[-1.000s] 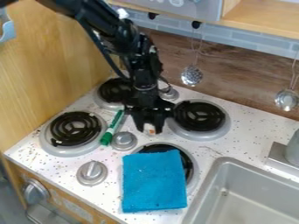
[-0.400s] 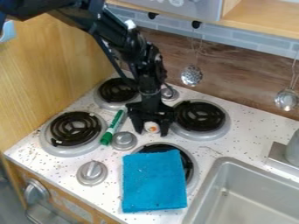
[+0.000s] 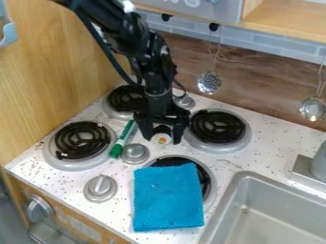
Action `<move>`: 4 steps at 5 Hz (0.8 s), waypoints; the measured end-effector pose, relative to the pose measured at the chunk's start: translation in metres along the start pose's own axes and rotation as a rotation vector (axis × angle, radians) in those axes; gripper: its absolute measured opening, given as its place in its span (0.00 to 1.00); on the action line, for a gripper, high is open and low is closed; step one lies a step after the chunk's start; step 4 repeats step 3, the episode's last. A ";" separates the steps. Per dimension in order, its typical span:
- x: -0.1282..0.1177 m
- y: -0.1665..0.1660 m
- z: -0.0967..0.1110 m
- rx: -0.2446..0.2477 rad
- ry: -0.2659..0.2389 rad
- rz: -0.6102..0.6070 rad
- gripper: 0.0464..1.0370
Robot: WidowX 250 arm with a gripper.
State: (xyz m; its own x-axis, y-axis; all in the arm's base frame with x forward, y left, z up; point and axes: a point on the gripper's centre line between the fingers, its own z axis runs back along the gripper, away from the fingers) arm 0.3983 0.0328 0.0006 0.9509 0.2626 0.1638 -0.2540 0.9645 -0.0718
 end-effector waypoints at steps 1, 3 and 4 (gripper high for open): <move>-0.018 0.003 0.027 -0.019 -0.022 -0.031 0.96; -0.085 0.031 0.094 -0.065 -0.092 -0.129 0.96; -0.085 0.031 0.094 -0.065 -0.092 -0.129 0.96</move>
